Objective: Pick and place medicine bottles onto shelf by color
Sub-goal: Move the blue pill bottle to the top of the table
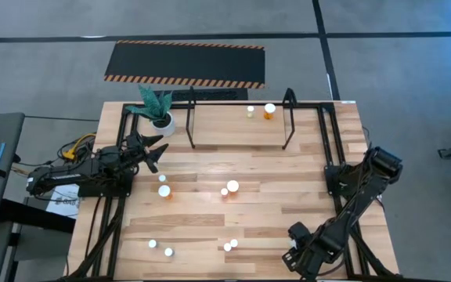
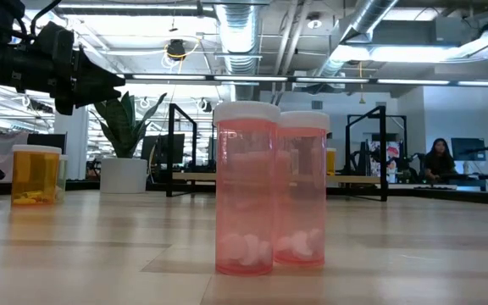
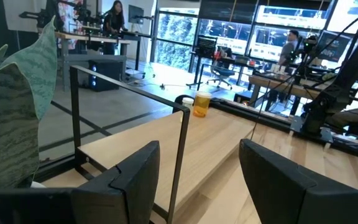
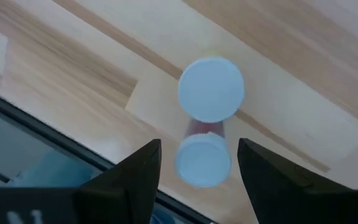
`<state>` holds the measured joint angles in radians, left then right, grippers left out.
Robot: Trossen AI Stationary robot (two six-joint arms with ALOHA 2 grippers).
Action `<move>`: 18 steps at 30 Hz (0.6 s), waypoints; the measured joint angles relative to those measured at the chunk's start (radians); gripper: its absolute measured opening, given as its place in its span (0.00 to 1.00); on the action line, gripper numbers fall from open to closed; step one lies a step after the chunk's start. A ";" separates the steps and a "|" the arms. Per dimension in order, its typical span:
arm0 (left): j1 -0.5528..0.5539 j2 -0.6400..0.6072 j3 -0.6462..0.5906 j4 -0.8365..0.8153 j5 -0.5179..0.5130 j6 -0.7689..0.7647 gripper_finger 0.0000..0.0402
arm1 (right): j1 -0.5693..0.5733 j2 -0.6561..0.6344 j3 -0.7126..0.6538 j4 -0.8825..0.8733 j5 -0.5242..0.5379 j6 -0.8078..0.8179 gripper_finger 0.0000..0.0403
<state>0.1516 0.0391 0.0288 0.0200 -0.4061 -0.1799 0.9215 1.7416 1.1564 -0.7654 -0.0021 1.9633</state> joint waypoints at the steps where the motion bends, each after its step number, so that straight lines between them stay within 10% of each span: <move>1: 0.000 0.000 0.000 0.000 0.000 0.000 0.52 | 0.000 0.000 0.000 0.001 0.000 0.000 0.58; 18: 0.000 0.000 0.000 0.000 0.000 0.000 0.52 | 0.000 -0.002 0.000 0.008 0.002 0.001 0.44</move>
<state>0.1518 0.0391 0.0286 0.0200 -0.4061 -0.1799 0.9215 1.7401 1.1564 -0.7571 -0.0002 1.9644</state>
